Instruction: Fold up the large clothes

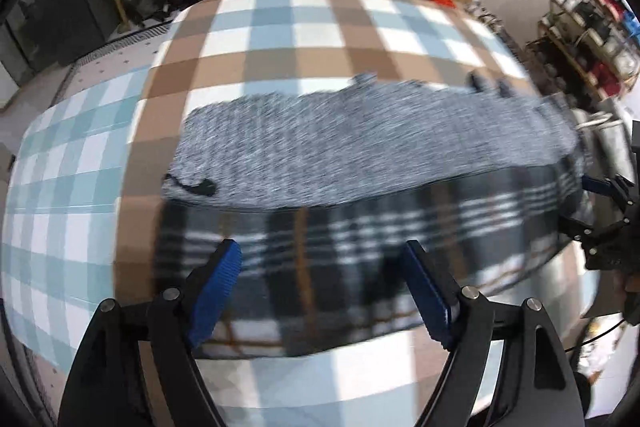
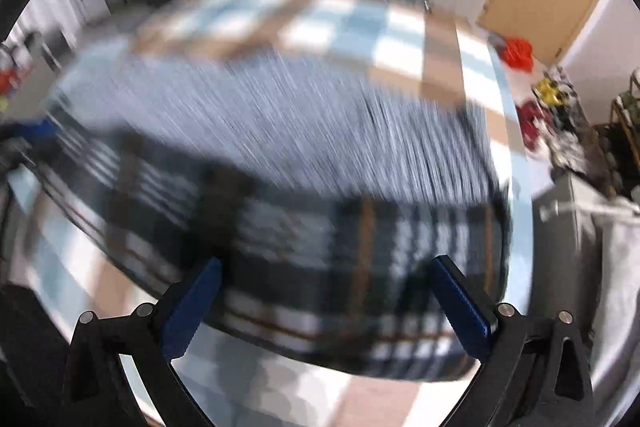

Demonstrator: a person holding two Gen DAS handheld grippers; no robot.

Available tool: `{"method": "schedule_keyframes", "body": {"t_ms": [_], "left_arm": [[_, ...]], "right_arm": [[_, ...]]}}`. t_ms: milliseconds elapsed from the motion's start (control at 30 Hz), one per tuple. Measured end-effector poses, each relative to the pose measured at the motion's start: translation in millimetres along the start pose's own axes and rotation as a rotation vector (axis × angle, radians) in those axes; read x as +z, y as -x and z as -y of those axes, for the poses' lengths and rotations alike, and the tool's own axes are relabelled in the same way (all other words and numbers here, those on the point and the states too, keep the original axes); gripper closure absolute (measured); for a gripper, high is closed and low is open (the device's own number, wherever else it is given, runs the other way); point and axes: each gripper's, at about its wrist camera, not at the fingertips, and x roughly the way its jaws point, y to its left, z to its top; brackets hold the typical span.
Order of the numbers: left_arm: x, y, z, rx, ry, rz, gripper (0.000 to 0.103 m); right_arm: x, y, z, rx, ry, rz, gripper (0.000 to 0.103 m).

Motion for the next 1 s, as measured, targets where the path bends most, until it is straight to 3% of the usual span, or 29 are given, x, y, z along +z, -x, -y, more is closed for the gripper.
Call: {"method": "schedule_keyframes", "body": {"t_ms": [100, 233, 333, 433, 467, 533, 633, 767, 867, 900, 1000], "left_arm": [[-3, -10, -2, 0.026, -0.033, 0.015, 0.021], [-4, -21, -19, 0.016, 0.014, 0.018, 0.005], [-7, -21, -29, -0.028, 0.054, 0.022, 0.004], [-8, -2, -23, 0.004, 0.047, 0.052, 0.004], [-9, 3, -23, 0.01, 0.05, 0.068, 0.004], [-10, 23, -23, 0.004, 0.067, 0.119, 0.004], [-12, 43, -23, -0.04, 0.116, 0.16, 0.004], [-21, 53, -14, -0.066, 0.147, 0.203, 0.004], [-28, 39, -10, -0.072, 0.153, 0.19, 0.004], [-29, 30, -9, -0.068, 0.155, 0.176, 0.004], [-31, 13, -15, -0.023, 0.16, 0.193, 0.004]], "right_arm": [[-2, -9, 7, 0.032, -0.027, 0.008, 0.0], [0, -12, 7, 0.024, -0.029, 0.014, 0.0], [-2, -11, 7, 0.02, -0.042, 0.028, 0.0], [0, 6, 1, -0.007, -0.032, 0.023, 0.0], [4, 22, -3, -0.02, -0.033, 0.059, 0.0], [11, 52, -12, 0.047, -0.04, 0.149, 0.0], [32, 75, -40, 0.152, -0.054, 0.188, 0.0], [68, 51, -89, 0.149, 0.017, 0.092, 0.0], [80, 3, -110, -0.025, 0.065, -0.05, 0.0], [80, -13, -114, -0.042, 0.082, -0.091, 0.0], [82, -25, -108, -0.016, 0.036, -0.103, 0.0]]}}
